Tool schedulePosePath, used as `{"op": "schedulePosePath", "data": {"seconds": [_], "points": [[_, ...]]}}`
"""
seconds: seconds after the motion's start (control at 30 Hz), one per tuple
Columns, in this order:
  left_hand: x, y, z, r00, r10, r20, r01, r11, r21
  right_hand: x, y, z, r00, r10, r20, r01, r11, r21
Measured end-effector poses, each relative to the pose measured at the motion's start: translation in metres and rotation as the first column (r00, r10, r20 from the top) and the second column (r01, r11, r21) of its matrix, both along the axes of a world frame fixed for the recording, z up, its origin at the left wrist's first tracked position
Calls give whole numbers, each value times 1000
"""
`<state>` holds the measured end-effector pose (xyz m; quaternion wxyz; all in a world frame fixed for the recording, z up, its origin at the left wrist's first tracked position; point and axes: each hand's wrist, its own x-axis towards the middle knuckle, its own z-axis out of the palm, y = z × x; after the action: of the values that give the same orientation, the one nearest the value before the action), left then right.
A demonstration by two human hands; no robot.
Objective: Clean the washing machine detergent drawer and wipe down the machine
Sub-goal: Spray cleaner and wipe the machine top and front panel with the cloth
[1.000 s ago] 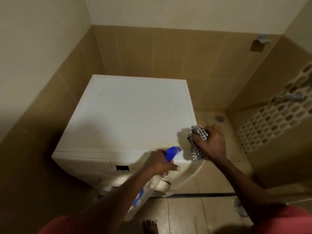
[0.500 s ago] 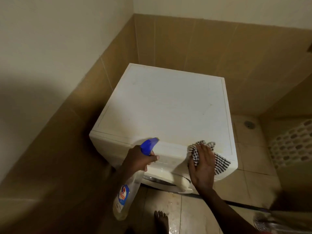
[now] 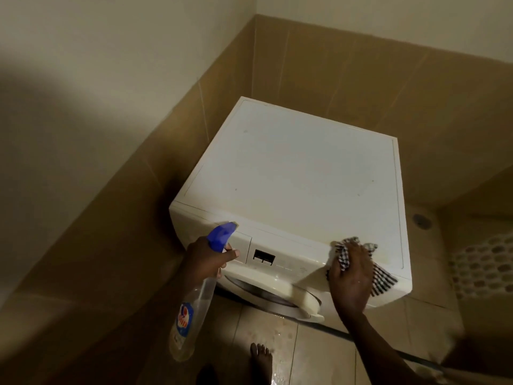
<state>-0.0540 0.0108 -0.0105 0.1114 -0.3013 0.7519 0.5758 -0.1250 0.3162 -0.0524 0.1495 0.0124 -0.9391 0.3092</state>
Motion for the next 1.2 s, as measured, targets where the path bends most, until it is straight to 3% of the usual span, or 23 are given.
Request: {"op": "schedulePosePath", "data": {"seconds": [0.17, 0.3, 0.43, 0.53, 0.6, 0.67, 0.83, 0.93, 1.07, 1.2], "points": [[0, -2, 0, 999, 21, -24, -21, 1000, 9, 3, 4, 3, 983, 169, 70, -168, 986, -16], [-4, 0, 4, 1000, -4, -28, 3, 1000, -15, 0, 41, 4, 999, 25, 45, -25, 999, -20], [-1, 1, 5, 1000, 17, 4, -17, 1000, 1, 0, 27, -1, 992, -99, 84, 102, 994, -31], [-4, 10, 9, 1000, 16, -6, -17, 1000, -16, 4, 28, -2, 996, -12, 83, 9, 999, 38], [-7, 17, 14, 1000, 4, -4, -4, 998, 58, 6, 39, -1, 995, 66, 79, -71, 995, 64], [-12, 26, 17, 1000, -17, -2, 17, 995, 98, 6, 57, 0, 998, -3, 64, -1, 997, 73], [-15, 36, 15, 996, -71, -45, 70, 998, -6, 4, 60, -1, 962, -264, 62, 269, 959, -92], [-16, 48, 15, 992, -119, -40, 119, 993, 13, 13, 26, 2, 983, -166, 77, 176, 972, -154], [-21, 59, 14, 988, -151, -17, 151, 989, 3, 11, 42, 4, 997, 30, 73, -25, 998, -60], [-23, 54, 14, 995, -87, -49, 87, 996, -14, 3, 73, 3, 993, -95, 67, 91, 994, 55]]}}
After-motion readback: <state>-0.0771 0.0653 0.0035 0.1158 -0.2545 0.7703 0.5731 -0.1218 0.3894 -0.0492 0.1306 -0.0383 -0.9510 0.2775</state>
